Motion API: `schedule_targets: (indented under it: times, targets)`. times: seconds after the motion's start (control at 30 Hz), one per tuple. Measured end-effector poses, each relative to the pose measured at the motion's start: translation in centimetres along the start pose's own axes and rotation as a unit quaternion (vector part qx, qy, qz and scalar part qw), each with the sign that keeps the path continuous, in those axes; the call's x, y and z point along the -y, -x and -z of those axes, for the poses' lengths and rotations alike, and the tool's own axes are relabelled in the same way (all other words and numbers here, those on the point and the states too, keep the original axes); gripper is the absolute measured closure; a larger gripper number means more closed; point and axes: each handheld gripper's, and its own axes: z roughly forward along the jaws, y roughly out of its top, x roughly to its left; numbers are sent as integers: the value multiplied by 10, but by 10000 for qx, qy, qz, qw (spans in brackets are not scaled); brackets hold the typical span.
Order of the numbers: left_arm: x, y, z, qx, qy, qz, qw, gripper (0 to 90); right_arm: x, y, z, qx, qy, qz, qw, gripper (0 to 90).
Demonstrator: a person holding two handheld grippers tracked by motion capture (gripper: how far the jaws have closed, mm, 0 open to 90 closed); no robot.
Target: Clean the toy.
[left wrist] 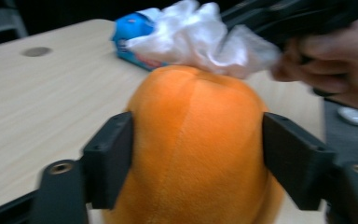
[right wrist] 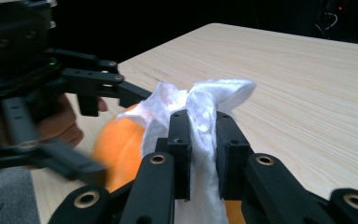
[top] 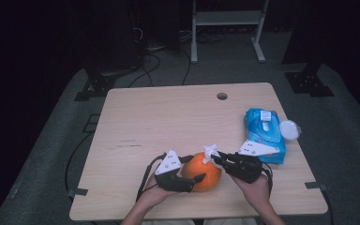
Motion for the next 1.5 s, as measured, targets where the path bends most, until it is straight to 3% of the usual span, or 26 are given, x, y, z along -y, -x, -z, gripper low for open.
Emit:
schedule_targets:
  times: [0.1, 0.2, 0.33, 0.4, 0.5, 0.6, 0.67, 0.73, 0.83, 0.93, 1.07, 1.17, 1.4, 1.5]
  targets:
    - [0, -6, 1, -274, 108, 390, 9988, 339, -4, -12, -1, -209, 39, 174, 9996, 777]
    - [1, -11, 3, -245, 153, 649, 9975, 326, -4, -16, -3, -212, -21, 317, 9993, 777]
    - [1, -9, 1, 64, 152, 580, 9982, 214, 2, 2, -2, -51, -2, 54, 10000, 776]
    - [2, -6, -1, 36, 78, 432, 9990, 203, 4, 8, 1, 15, 34, -56, 10000, 776]
    - [2, -4, -2, -198, 36, 324, 9993, 297, 3, 5, 2, 25, 27, 1, 10000, 777]
    - [2, -8, 0, -360, 66, 488, 9981, 329, 0, -7, 0, -158, 40, 137, 9998, 777]
    - [3, -11, 0, -324, 109, 656, 9973, 328, -1, -15, -2, -222, -14, 285, 9993, 777]
    - [4, -12, 1, -247, 131, 682, 9973, 315, -1, -15, -4, -179, -45, 343, 9992, 777]
    - [4, -10, 0, -82, 146, 637, 9978, 257, 1, -2, -1, -55, -17, 129, 9999, 776]
    - [3, -5, -3, -191, 101, 482, 9986, 295, 4, 7, 3, 40, 21, -33, 10000, 777]
    - [3, -3, -4, -209, 52, 435, 9988, 322, 0, -11, -1, -112, 3, 189, 9998, 776]
    - [4, -2, -4, -215, 36, 371, 9991, 322, -3, -23, -7, -190, -69, 485, 9986, 777]
    - [4, -1, -5, -165, 54, 339, 9993, 323, 2, 5, 4, 217, -2, 118, 9997, 777]
    - [4, 0, -5, -186, 10, 333, 9993, 321, 1, -3, 3, 147, -5, 218, 9997, 777]
